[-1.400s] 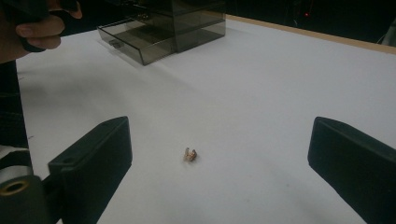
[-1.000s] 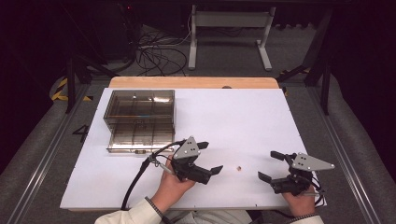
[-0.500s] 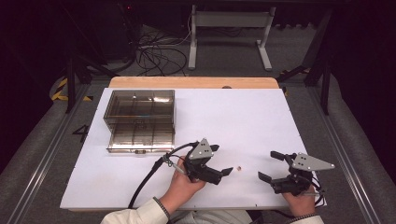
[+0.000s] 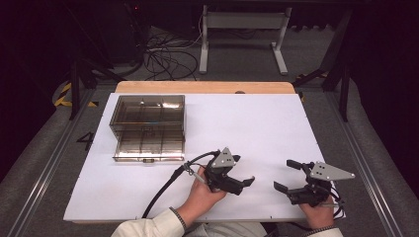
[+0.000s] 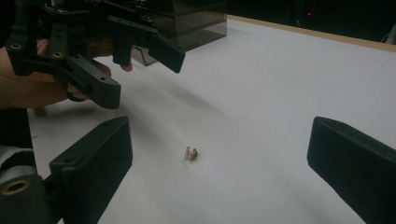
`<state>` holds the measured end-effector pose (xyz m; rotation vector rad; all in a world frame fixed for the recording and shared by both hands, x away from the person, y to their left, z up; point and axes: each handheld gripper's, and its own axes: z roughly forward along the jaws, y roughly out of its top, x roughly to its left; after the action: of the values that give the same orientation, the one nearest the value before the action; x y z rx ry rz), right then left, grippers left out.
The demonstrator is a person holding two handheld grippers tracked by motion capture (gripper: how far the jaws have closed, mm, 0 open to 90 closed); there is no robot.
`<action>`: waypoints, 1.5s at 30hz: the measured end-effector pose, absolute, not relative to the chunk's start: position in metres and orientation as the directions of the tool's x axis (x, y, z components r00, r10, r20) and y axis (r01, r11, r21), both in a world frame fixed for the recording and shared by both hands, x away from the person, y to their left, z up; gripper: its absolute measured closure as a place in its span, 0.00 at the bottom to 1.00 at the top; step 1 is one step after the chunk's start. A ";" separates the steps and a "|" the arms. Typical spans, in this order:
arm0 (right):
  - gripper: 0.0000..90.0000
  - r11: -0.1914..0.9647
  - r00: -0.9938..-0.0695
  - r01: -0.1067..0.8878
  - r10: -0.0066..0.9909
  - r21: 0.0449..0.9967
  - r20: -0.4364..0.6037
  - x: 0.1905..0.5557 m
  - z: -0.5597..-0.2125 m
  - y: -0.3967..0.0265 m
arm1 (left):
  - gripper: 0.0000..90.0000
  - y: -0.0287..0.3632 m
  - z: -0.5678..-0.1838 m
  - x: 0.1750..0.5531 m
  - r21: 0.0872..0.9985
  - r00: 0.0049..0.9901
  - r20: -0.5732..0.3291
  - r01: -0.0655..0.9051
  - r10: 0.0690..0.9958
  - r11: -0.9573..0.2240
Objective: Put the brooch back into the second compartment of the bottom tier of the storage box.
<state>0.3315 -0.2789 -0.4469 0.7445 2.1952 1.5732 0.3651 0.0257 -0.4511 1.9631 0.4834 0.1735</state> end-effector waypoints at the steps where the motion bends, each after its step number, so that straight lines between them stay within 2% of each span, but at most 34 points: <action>1: 0.08 0.250 -0.806 0.217 0.592 0.944 0.028 0.332 -0.447 -0.279 | 0.16 0.024 -0.453 0.366 0.899 0.907 -0.106 0.263 0.407 -0.351; 16: 0.08 0.247 -0.807 0.218 0.590 0.944 0.032 0.332 -0.447 -0.280 | 0.16 0.010 -0.466 0.373 0.886 0.900 -0.146 0.304 0.411 -0.352; 23: 0.08 0.247 -0.807 0.217 0.590 0.944 0.031 0.332 -0.447 -0.280 | 0.17 0.005 -0.468 0.373 0.866 0.892 -0.114 0.305 0.438 -0.395; 31: 0.08 0.246 -0.808 0.215 0.588 0.945 0.030 0.331 -0.447 -0.280 | 0.23 -0.002 -0.469 0.373 0.842 0.882 -0.103 0.324 0.460 -0.432; 34: 0.08 0.247 -0.809 0.215 0.587 0.945 0.031 0.331 -0.447 -0.280 | 0.33 -0.004 -0.470 0.372 0.833 0.890 -0.087 0.311 0.448 -0.458; 37: 0.08 0.247 -0.808 0.216 0.588 0.945 0.031 0.331 -0.446 -0.281 | 0.34 -0.009 -0.470 0.370 0.818 0.891 -0.063 0.304 0.449 -0.489; 45: 0.08 0.248 -0.809 0.217 0.587 0.944 0.031 0.332 -0.446 -0.281 | 0.44 -0.015 -0.471 0.370 0.785 0.897 -0.026 0.291 0.441 -0.547</action>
<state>0.3317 -0.2810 -0.4465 0.7411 2.1970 1.5806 0.3696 -0.0153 -0.4711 2.1854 0.5222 0.2187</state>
